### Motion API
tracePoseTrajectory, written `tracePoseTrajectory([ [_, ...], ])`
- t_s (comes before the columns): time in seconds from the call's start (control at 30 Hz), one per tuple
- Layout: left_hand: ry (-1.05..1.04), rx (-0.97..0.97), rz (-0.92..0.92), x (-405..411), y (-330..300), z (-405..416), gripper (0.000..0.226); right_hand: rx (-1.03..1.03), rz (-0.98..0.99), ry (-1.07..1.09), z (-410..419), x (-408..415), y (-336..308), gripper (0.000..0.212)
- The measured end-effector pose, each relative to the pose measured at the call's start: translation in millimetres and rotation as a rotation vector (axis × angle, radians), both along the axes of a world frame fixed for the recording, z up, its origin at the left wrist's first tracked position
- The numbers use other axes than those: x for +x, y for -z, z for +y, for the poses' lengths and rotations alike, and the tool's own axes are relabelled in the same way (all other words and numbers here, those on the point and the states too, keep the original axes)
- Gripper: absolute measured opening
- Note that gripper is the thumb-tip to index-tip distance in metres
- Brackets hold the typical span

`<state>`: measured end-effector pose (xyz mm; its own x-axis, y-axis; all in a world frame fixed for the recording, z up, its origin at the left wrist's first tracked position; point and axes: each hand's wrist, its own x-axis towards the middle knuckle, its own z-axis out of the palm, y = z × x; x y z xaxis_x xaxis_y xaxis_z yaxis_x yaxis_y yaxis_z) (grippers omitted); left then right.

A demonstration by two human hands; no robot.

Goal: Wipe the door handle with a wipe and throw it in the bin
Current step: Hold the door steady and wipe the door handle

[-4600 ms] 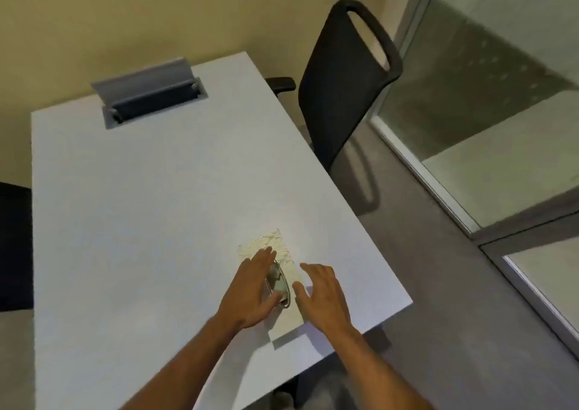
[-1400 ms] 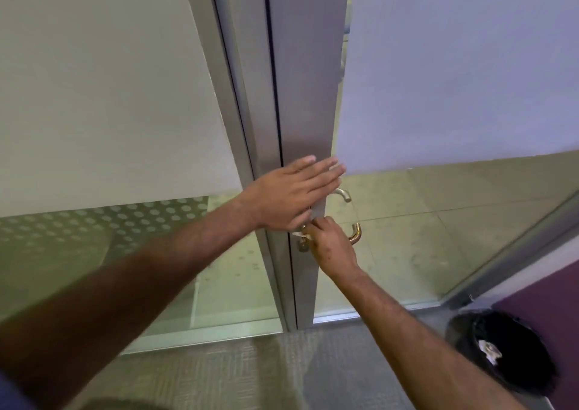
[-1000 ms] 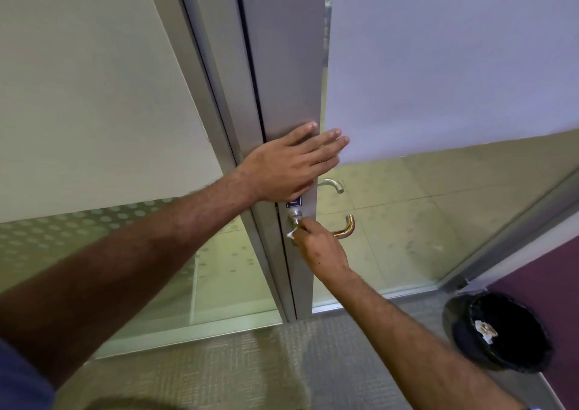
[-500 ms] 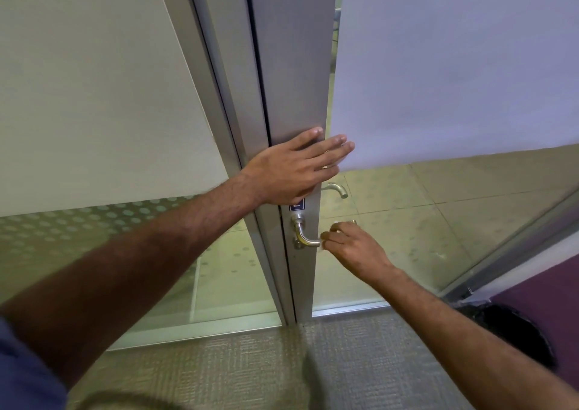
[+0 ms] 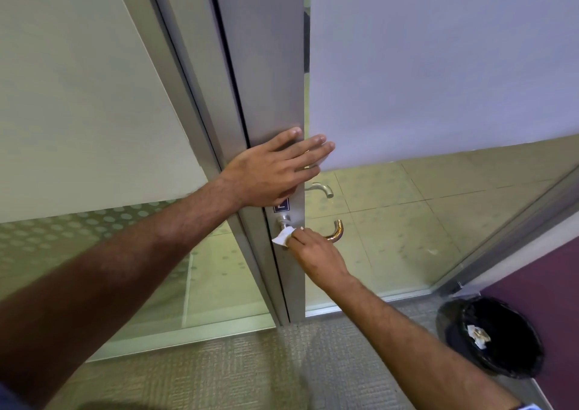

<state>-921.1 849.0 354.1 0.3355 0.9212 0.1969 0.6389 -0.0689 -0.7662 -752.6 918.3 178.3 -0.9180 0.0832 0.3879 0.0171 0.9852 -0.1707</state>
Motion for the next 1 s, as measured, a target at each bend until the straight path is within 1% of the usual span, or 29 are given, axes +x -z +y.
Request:
tracePoseTrajectory([
  [0.1, -0.006, -0.004, 0.007, 2, -1, 1, 0.05, 0.204, 0.047, -0.06, 27, 18, 1, 0.031],
  [0.2, -0.004, -0.013, 0.013, 1, -1, 0, 0.05, 0.32, 0.088, -0.14, 56, 27, 0, 0.025],
  [0.3, -0.001, -0.011, 0.01, 1, -1, 0, 0.047, 0.354, 0.078, -0.203, 80, 36, -5, 0.02],
  [0.4, 0.002, -0.013, 0.005, 1, -1, 0, 0.047, 0.332, 0.026, -0.189, 101, 49, -6, 0.022],
  [0.47, 0.003, -0.015, 0.0, 2, -2, 0, 0.047, 0.238, -0.019, -0.114, 112, 55, -9, 0.019],
  [0.53, 0.005, -0.01, -0.002, 1, -1, 0, 0.047, 0.112, -0.012, -0.019, 113, 56, -10, 0.018],
  [0.67, 0.008, 0.002, -0.005, 0, 1, 1, 0.046, -0.355, 0.1, 0.102, 97, 50, -6, 0.009],
  [0.77, 0.019, 0.005, -0.004, -1, 2, 1, 0.046, -0.497, 0.049, 0.133, 97, 48, -6, 0.021],
  [0.8, 0.02, 0.006, -0.005, 0, 2, 1, 0.046, -0.578, 0.017, 0.174, 99, 46, -8, 0.024],
  [0.9, 0.015, 0.005, -0.005, 0, 1, 1, 0.046, -0.971, -0.097, 0.339, 102, 36, -17, 0.025],
  [0.93, 0.018, 0.005, -0.006, 0, 1, 1, 0.046, -1.094, -0.102, 0.357, 105, 33, -19, 0.025],
  [1.0, 0.023, 0.008, -0.011, 1, 0, 1, 0.044, -1.263, -0.074, 0.33, 110, 27, -20, 0.021],
])
